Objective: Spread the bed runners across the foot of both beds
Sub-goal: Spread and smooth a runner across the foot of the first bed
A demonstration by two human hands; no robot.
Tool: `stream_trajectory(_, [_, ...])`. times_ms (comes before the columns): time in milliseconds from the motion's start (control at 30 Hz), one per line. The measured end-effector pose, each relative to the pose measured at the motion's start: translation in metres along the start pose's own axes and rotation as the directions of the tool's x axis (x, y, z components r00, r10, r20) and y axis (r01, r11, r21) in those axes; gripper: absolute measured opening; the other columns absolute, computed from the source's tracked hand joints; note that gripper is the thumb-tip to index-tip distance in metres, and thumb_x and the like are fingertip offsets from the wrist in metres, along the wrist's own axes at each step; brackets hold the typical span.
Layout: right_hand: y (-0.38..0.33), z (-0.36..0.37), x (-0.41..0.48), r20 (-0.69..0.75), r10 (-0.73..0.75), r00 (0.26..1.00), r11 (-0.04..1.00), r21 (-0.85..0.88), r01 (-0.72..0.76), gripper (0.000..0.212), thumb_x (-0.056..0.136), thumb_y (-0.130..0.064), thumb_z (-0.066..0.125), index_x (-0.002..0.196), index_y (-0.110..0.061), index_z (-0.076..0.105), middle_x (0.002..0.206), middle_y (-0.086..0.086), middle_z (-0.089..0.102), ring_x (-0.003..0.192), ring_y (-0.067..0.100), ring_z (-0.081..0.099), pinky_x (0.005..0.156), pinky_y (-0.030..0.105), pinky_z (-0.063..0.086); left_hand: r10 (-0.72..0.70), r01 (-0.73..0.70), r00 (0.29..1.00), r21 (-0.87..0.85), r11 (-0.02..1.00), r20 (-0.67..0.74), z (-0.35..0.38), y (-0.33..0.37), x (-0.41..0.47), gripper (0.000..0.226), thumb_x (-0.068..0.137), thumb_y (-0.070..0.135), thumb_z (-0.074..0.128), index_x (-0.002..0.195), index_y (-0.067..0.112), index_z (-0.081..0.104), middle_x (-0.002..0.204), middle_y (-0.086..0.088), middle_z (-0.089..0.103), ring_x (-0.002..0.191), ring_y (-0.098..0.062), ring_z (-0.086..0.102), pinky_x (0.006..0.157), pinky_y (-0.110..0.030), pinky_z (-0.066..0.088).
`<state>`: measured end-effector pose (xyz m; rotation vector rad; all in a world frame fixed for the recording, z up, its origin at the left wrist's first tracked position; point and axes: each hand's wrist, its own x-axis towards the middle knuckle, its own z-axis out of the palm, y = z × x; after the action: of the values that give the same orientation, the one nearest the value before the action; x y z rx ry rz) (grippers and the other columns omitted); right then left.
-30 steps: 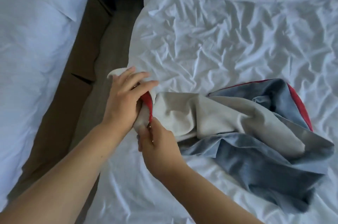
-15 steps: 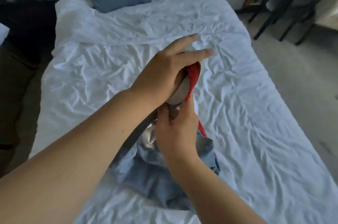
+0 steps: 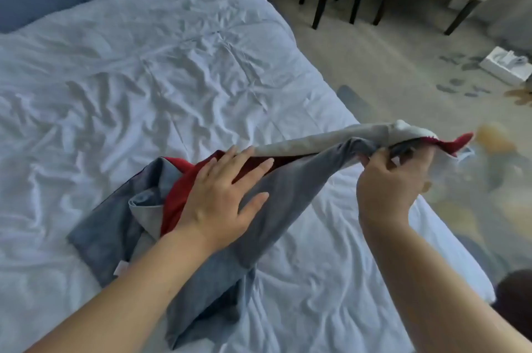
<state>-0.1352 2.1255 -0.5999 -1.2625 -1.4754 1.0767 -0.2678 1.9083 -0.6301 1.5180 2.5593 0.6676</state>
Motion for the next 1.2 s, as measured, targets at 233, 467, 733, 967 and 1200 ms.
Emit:
stream_trajectory(233, [0.100, -0.030, -0.076, 0.349, 0.242, 0.905, 0.925, -0.363, -0.107, 0.080, 0.089, -0.001, 0.051, 0.156, -0.035, 0.024, 0.143, -0.021, 0.045, 0.110, -0.007, 0.057, 0.087, 0.005, 0.041, -0.206, 0.163, 0.943, 0.176, 0.971, 0.263, 0.075, -0.032, -0.111, 0.071, 0.087, 0.069, 0.049, 0.151, 0.038, 0.046, 0.164, -0.003, 0.035, 0.149, -0.034, 0.038, 0.110, -0.063, 0.040])
stream_trajectory(467, [0.128, -0.012, -0.200, 0.970, -0.082, 0.230, 0.749, -0.093, 0.656, 0.069, 0.083, 0.002, 0.056, 0.148, -0.021, 0.051, 0.162, 0.005, 0.034, 0.147, 0.032, 0.036, 0.115, 0.046, 0.039, -0.461, 0.417, 0.869, 0.235, 0.878, 0.178, 0.089, -0.036, -0.180, 0.106, 0.071, 0.089, 0.046, 0.161, 0.045, 0.014, 0.173, -0.005, -0.002, 0.157, -0.038, 0.010, 0.115, -0.071, 0.021])
stream_trajectory(733, [0.117, 0.024, -0.277, 0.950, -0.161, -0.267, 0.579, 0.310, 0.754, 0.079, 0.075, -0.006, 0.060, 0.150, -0.028, 0.044, 0.163, 0.003, 0.032, 0.155, 0.031, 0.015, 0.126, 0.050, 0.012, -0.684, 0.641, 0.628, 0.251, 0.725, 0.372, 0.086, -0.079, -0.252, 0.103, 0.078, 0.077, 0.024, 0.164, 0.023, 0.009, 0.172, -0.014, -0.003, 0.159, -0.033, -0.001, 0.126, -0.052, 0.014])
stream_trajectory(967, [0.118, 0.050, -0.306, 0.966, 0.038, -0.256, 0.247, 0.239, 0.939, 0.069, 0.093, -0.017, 0.031, 0.158, -0.038, 0.026, 0.144, 0.008, 0.052, 0.148, 0.039, 0.031, 0.125, 0.051, 0.006, -0.637, 0.654, 0.755, -0.107, 0.749, 0.156, 0.084, -0.116, -0.292, 0.083, 0.073, 0.035, 0.090, 0.147, 0.024, 0.054, 0.162, -0.010, 0.037, 0.151, -0.032, 0.031, 0.118, -0.050, 0.035])
stream_trajectory(1200, [0.105, 0.059, -0.295, 0.979, -0.084, -0.187, 0.075, 0.193, 0.978, 0.026, 0.077, -0.011, 0.046, 0.077, -0.017, 0.071, 0.078, 0.004, 0.058, 0.081, 0.030, 0.060, 0.116, 0.056, 0.037, -0.693, 0.694, 0.719, -0.013, 0.720, -0.039, 0.051, -0.156, -0.253, 0.036, 0.083, -0.015, 0.055, 0.109, 0.001, 0.074, 0.100, -0.021, 0.064, 0.097, -0.045, 0.055, 0.073, -0.056, 0.052])
